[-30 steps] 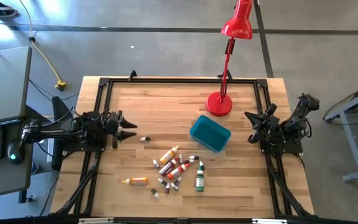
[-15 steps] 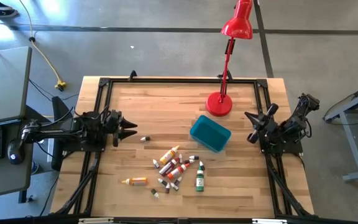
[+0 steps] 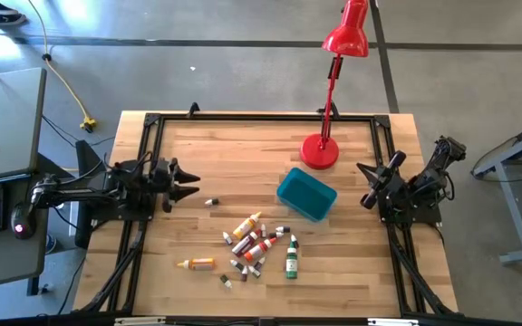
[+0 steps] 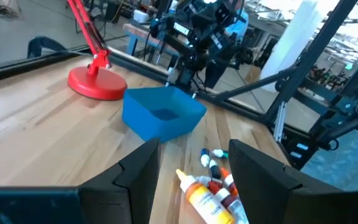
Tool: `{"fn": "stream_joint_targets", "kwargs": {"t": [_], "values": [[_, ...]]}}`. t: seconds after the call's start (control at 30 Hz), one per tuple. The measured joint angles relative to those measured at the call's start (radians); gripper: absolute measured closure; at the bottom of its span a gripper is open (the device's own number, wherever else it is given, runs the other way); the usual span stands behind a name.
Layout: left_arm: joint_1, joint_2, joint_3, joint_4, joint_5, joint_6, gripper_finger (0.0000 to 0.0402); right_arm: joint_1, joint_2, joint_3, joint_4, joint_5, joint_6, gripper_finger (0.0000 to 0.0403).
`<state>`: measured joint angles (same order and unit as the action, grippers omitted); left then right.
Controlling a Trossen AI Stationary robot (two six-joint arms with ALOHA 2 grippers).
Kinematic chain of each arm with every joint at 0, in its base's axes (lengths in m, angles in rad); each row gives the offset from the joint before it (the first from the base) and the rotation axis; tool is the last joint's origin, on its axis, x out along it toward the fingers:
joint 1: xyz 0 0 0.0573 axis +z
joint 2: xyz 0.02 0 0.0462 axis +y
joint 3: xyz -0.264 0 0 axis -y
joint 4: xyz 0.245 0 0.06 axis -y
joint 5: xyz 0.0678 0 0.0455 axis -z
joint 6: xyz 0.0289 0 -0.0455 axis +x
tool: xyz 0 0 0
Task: Pick & Place food coloring
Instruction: Put the big yellow food coloring bottle into the blue container
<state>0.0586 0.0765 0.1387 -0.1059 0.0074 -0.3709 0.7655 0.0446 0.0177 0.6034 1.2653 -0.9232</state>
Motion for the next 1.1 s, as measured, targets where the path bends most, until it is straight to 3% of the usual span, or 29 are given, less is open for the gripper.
{"fn": "stream_joint_targets", "kwargs": {"t": [0.1, 0.2, 0.4, 0.6, 0.87, 1.1], "values": [[0.000, 0.000, 0.000, 0.000, 0.007, -0.037, 0.0213, 0.000, 0.000, 0.000, 0.002, -0.027, 0.006, 0.0402], [0.000, 0.000, 0.000, 0.016, 0.013, -0.045, 0.0213, 0.000, 0.000, 0.000, 0.025, -0.120, 0.039, 0.0402], [0.000, 0.007, 0.023, 0.105, 0.008, 0.052, 0.0213, 0.000, 0.000, 0.000, 0.086, -0.456, 0.157, 0.0402], [0.000, 0.054, 0.183, 0.023, -0.014, 0.171, 0.0213, 0.000, 0.000, 0.000, 0.080, -0.714, 0.140, 0.0402], [0.000, 0.289, 0.424, -0.193, -0.018, 0.229, 0.0213, 0.000, 0.000, 0.000, 0.073, -0.898, 0.238, 0.0402], [0.000, 0.532, 0.532, -0.212, -0.018, 0.270, 0.0213, 0.000, 0.000, 0.000, 0.073, -0.890, 0.263, 0.0402]]}}
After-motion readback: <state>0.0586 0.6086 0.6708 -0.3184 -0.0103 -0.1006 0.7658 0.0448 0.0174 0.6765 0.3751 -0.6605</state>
